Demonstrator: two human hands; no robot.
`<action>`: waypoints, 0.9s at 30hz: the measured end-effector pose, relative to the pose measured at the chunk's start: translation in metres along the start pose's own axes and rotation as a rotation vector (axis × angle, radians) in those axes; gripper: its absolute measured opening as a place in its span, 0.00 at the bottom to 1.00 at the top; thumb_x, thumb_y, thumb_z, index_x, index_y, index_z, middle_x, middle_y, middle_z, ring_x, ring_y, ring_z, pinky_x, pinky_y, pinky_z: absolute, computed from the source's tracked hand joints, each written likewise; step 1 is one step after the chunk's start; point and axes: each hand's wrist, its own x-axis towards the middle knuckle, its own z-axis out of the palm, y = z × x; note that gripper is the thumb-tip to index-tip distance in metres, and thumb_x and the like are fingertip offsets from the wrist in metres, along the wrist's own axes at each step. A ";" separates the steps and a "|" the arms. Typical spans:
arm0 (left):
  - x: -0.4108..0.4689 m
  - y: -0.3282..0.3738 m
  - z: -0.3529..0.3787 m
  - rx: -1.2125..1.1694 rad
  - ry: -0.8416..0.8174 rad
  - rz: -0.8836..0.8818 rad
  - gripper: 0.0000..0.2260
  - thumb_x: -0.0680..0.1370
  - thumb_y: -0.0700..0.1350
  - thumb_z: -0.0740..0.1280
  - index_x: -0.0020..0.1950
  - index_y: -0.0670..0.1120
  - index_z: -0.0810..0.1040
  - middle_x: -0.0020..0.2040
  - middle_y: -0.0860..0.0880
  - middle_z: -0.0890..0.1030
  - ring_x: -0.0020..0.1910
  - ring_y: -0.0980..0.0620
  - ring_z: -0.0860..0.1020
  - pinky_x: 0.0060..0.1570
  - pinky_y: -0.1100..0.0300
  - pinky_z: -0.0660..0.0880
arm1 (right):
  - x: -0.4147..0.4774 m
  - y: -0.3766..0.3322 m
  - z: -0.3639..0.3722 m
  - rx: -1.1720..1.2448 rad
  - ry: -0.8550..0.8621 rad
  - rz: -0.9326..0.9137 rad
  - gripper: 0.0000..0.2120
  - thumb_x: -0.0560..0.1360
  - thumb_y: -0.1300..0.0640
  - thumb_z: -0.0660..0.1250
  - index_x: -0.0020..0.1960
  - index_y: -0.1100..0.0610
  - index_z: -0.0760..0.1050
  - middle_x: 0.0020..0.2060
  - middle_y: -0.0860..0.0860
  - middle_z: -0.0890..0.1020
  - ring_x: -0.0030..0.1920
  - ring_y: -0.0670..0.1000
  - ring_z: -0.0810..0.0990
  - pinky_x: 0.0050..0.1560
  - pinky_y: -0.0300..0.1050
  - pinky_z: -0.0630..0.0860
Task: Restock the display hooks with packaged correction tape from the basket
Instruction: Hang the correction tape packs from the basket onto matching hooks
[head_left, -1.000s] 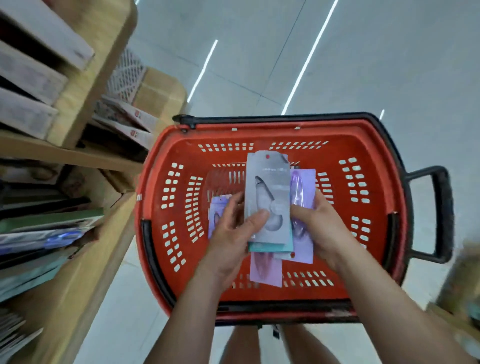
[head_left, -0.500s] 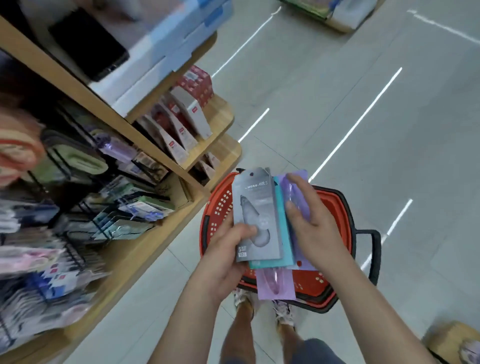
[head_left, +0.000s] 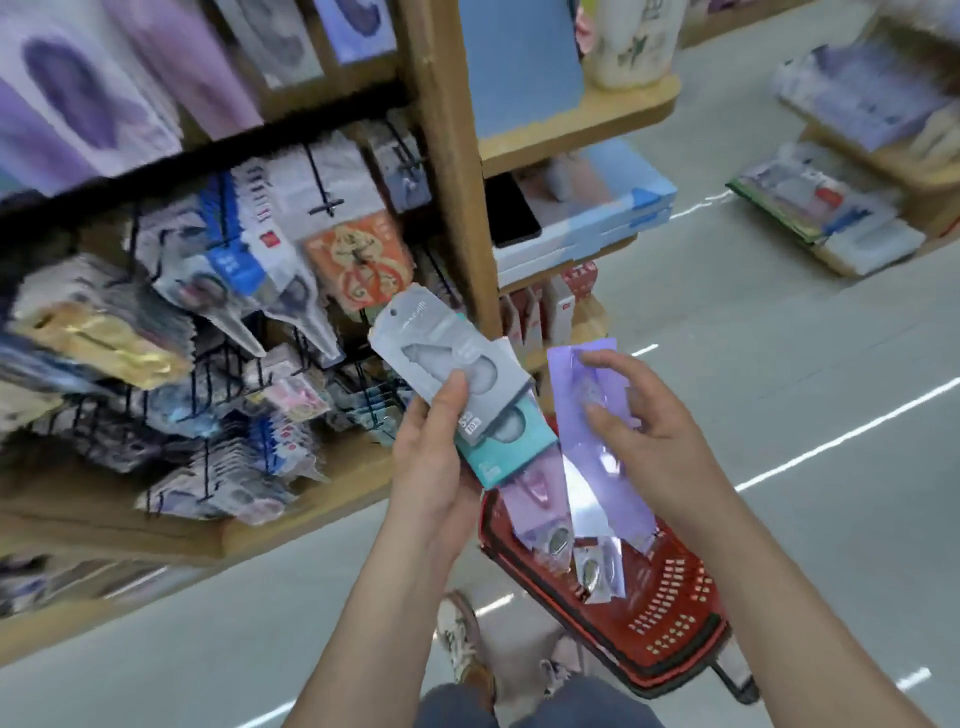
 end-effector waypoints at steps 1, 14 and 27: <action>-0.005 0.010 -0.008 -0.008 0.013 0.030 0.21 0.78 0.46 0.67 0.69 0.40 0.73 0.52 0.44 0.84 0.46 0.46 0.83 0.53 0.44 0.79 | 0.001 -0.006 0.006 -0.023 0.021 -0.016 0.16 0.80 0.63 0.65 0.54 0.41 0.78 0.37 0.37 0.78 0.31 0.42 0.71 0.31 0.34 0.70; -0.046 0.092 -0.126 0.063 -0.040 0.108 0.38 0.60 0.52 0.75 0.67 0.39 0.73 0.56 0.38 0.82 0.48 0.42 0.82 0.43 0.50 0.81 | 0.000 -0.062 0.154 -0.101 -0.393 -0.002 0.04 0.73 0.67 0.73 0.41 0.61 0.82 0.31 0.53 0.83 0.34 0.45 0.77 0.37 0.43 0.73; -0.023 0.136 -0.225 0.031 -0.027 0.049 0.08 0.75 0.46 0.67 0.52 0.45 0.82 0.47 0.42 0.84 0.43 0.45 0.82 0.49 0.49 0.77 | -0.008 -0.063 0.276 0.269 -0.591 0.333 0.22 0.73 0.44 0.66 0.64 0.50 0.72 0.50 0.49 0.84 0.50 0.49 0.83 0.50 0.45 0.78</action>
